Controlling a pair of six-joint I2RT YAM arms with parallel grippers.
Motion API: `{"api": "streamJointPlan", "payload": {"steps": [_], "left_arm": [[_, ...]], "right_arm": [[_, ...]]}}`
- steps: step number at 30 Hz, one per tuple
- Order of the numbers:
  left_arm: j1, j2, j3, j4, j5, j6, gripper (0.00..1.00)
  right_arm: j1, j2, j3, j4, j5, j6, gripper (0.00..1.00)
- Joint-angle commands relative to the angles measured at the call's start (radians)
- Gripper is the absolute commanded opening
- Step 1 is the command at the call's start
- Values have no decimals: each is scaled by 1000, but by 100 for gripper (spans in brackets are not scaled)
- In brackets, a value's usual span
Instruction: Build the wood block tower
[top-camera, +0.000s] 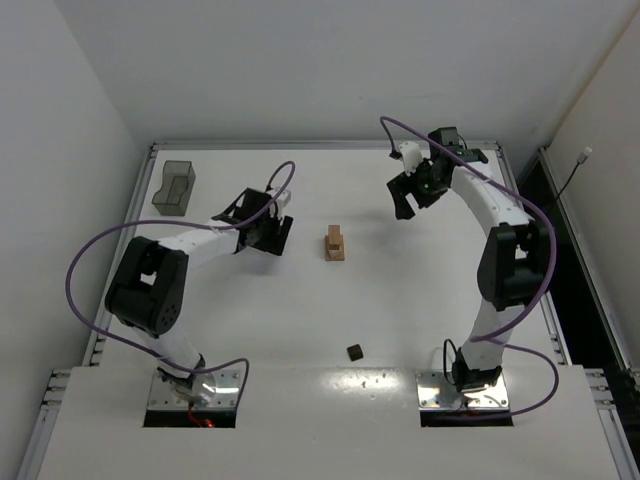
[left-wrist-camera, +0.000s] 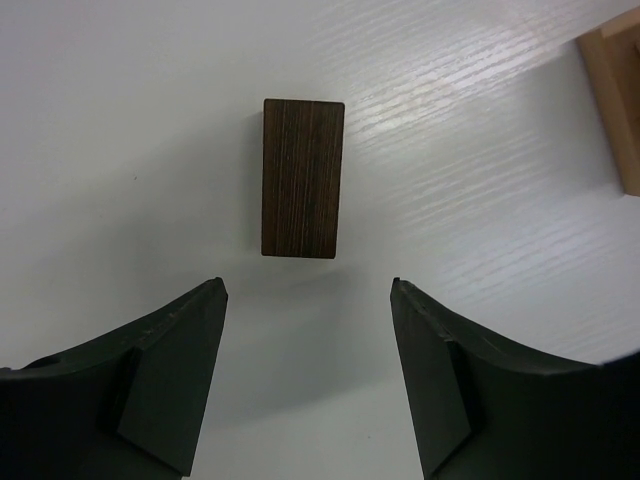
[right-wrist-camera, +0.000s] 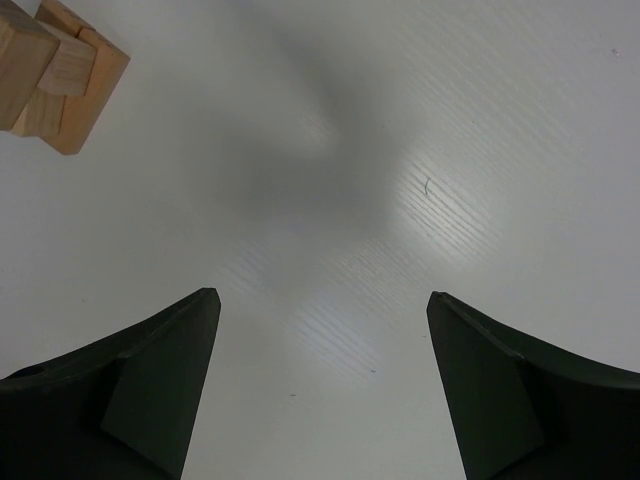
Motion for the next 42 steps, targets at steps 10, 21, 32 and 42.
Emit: {"api": "streamJointPlan", "payload": {"steps": [10, 21, 32, 42], "left_arm": [[-10, 129, 67, 85, -12, 38, 58], [9, 182, 107, 85, -12, 29, 44], [28, 58, 163, -61, 46, -50, 0], [-94, -102, 383, -342, -126, -415, 0]], "right_arm": [[-5, -11, 27, 23, -24, 7, 82], [-5, 7, 36, 14, -33, 7, 82], [-5, -2, 36, 14, -33, 7, 82], [6, -11, 56, 14, -33, 17, 82]]}}
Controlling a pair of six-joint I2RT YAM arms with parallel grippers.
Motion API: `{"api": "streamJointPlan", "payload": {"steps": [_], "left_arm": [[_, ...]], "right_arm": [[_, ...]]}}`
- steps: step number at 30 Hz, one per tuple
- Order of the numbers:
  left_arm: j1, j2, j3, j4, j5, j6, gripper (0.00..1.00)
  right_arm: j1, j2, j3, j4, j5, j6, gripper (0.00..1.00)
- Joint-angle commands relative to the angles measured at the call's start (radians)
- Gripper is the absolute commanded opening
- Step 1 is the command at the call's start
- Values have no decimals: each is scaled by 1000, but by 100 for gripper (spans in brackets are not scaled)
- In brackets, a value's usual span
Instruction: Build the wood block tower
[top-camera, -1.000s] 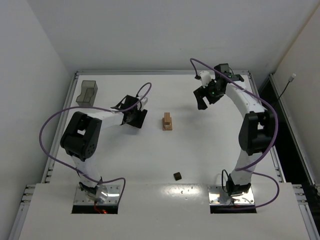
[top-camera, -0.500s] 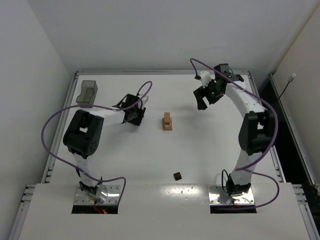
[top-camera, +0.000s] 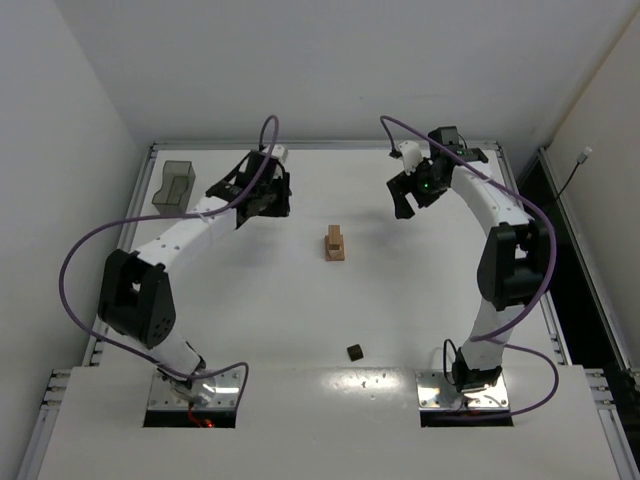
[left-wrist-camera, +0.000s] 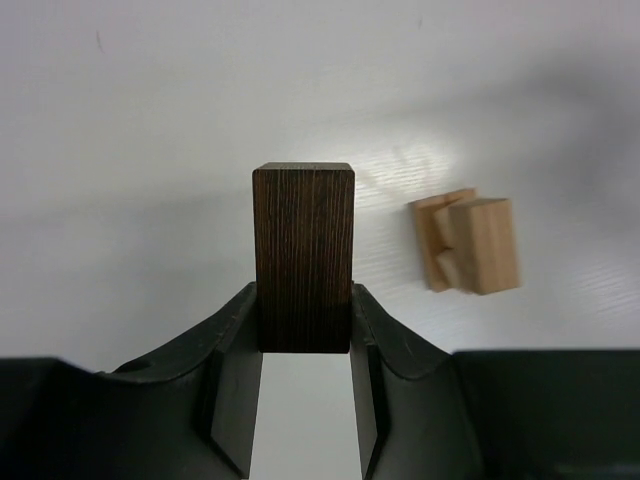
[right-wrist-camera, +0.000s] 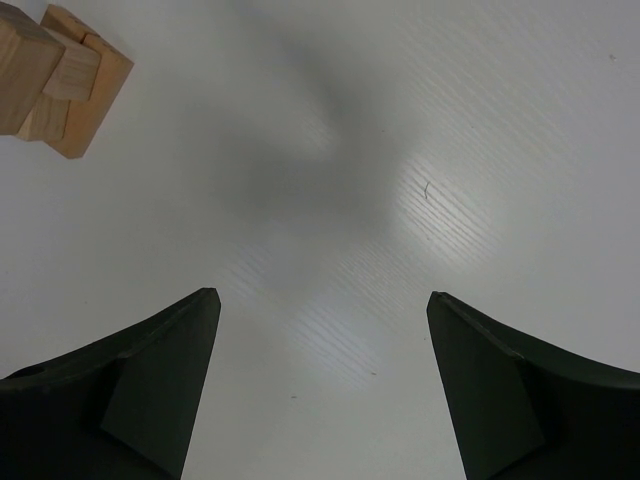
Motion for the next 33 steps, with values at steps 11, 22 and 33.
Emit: {"api": "streamJointPlan", "payload": {"steps": [11, 22, 33], "left_arm": [[-214, -20, 177, -291, -182, -399, 0], [-262, 182, 259, -299, -154, -381, 0], [-328, 223, 302, -289, -231, -381, 0]], "right_arm": [[24, -61, 20, 45, 3, 46, 82], [34, -98, 1, 54, 25, 46, 82], [34, -98, -10, 64, 25, 46, 82]]}}
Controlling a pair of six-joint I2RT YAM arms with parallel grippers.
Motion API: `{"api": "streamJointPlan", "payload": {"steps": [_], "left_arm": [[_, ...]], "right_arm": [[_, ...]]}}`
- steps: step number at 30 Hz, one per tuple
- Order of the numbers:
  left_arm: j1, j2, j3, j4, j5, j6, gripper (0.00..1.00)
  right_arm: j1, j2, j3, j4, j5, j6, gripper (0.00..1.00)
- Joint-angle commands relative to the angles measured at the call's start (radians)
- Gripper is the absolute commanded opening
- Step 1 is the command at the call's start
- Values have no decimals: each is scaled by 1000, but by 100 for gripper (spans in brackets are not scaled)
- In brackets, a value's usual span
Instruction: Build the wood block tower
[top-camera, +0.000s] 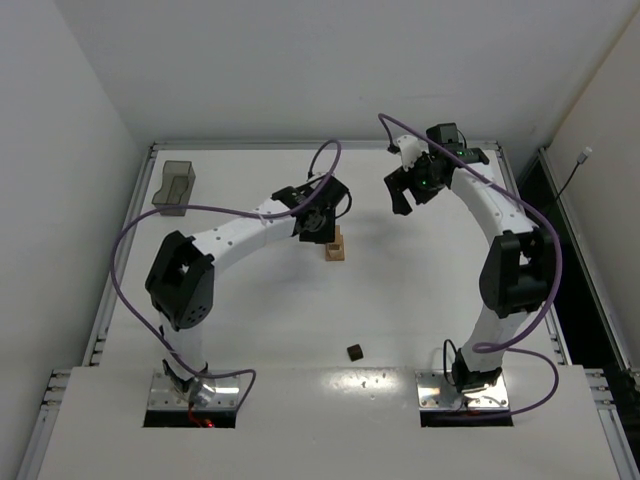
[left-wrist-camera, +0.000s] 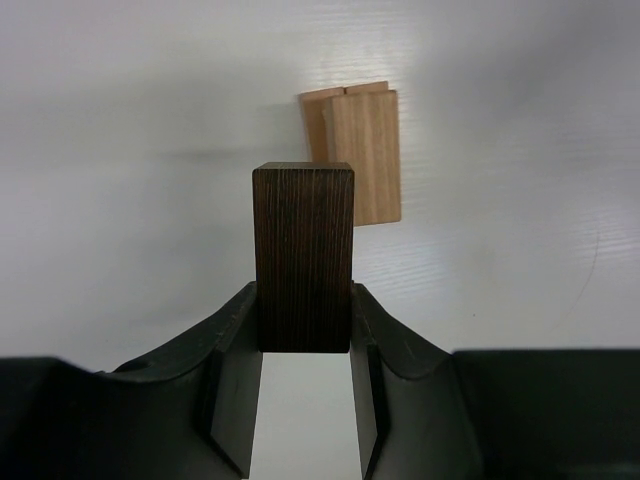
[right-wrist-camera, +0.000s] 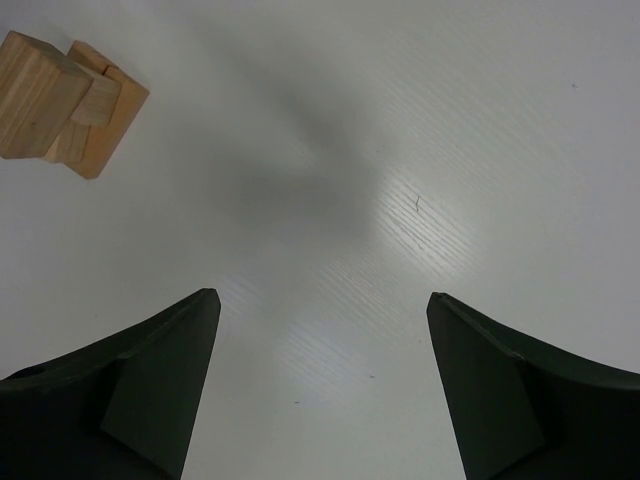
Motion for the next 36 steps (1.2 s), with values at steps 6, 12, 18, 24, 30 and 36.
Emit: {"api": "streamJointPlan", "payload": {"steps": [6, 12, 18, 24, 30, 36], "left_arm": [[-20, 41, 89, 11, -31, -18, 0], [-20, 100, 123, 11, -31, -9, 0], [-20, 110, 144, 20, -31, 1, 0], [-20, 120, 153, 20, -22, 10, 0], [-29, 138, 163, 20, -13, 10, 0], [-29, 158, 181, 20, -4, 10, 0]], "right_arm": [[3, -59, -21, 42, -4, 16, 82], [-6, -68, -30, 42, -4, 16, 82], [-6, -68, -30, 42, 5, 16, 82], [-6, -47, -21, 42, 5, 25, 82], [-6, -47, -21, 42, 14, 25, 82], [-6, -56, -21, 42, 34, 25, 82]]}}
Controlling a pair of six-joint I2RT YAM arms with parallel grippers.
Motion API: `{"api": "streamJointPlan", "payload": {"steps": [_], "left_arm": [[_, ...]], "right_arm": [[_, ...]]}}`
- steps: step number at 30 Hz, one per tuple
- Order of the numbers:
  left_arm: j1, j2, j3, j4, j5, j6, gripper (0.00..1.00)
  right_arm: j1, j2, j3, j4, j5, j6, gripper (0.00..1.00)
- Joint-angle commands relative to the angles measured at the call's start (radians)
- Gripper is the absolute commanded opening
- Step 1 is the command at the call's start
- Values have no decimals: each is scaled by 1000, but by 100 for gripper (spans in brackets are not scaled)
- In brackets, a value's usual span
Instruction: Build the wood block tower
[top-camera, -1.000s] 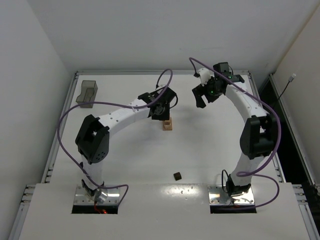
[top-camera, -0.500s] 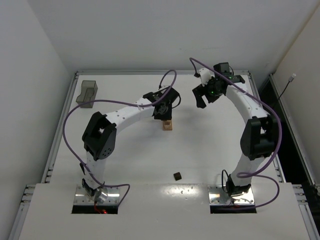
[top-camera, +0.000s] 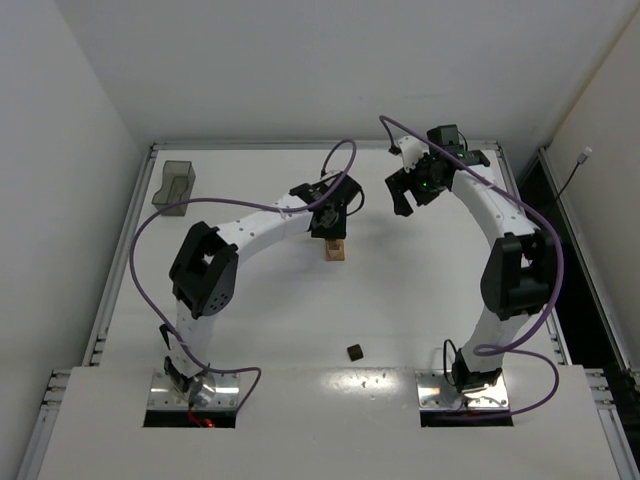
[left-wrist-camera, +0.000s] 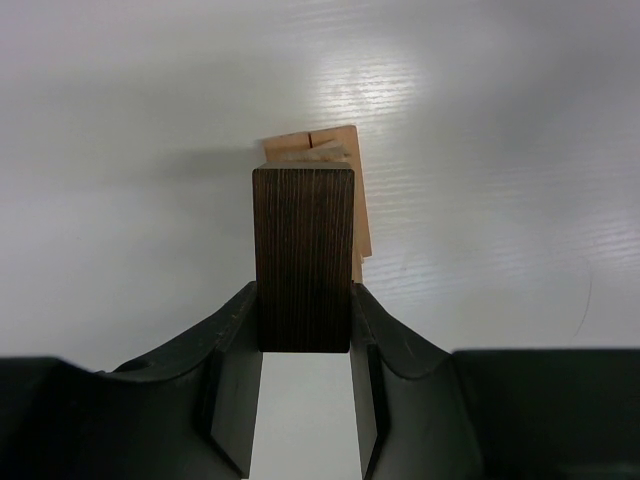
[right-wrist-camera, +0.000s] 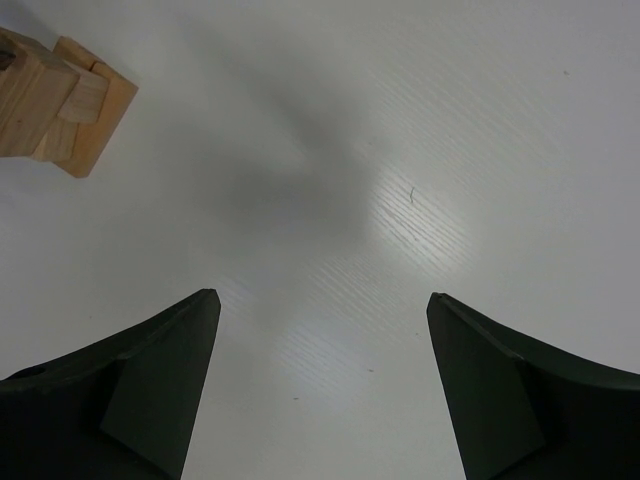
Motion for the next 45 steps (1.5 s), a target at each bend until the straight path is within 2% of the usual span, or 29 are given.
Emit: {"api": "streamJointPlan", "payload": {"steps": [1, 21, 24, 30, 34, 35, 37, 39, 45], "left_arm": [[-12, 10, 44, 15, 9, 5, 0], [-21, 28, 44, 33, 37, 14, 0], [-21, 28, 44, 33, 37, 14, 7], [-21, 37, 44, 33, 37, 14, 9], [-21, 37, 44, 33, 37, 14, 15], [-21, 37, 44, 33, 37, 14, 24], [-21, 37, 44, 33, 37, 14, 29], [-21, 46, 44, 33, 37, 14, 38], [-21, 46, 44, 33, 37, 23, 52]], "right_arm": [[-4, -36, 7, 26, 13, 13, 82], [-4, -36, 7, 26, 13, 13, 82], [-4, -36, 7, 26, 13, 13, 82], [-4, -36, 7, 26, 4, 13, 82], [-14, -36, 7, 26, 4, 13, 82], [-14, -36, 7, 26, 4, 13, 82], [-14, -36, 7, 26, 4, 13, 82], [-14, -36, 7, 26, 4, 13, 82], [-14, -27, 7, 26, 4, 13, 82]]}}
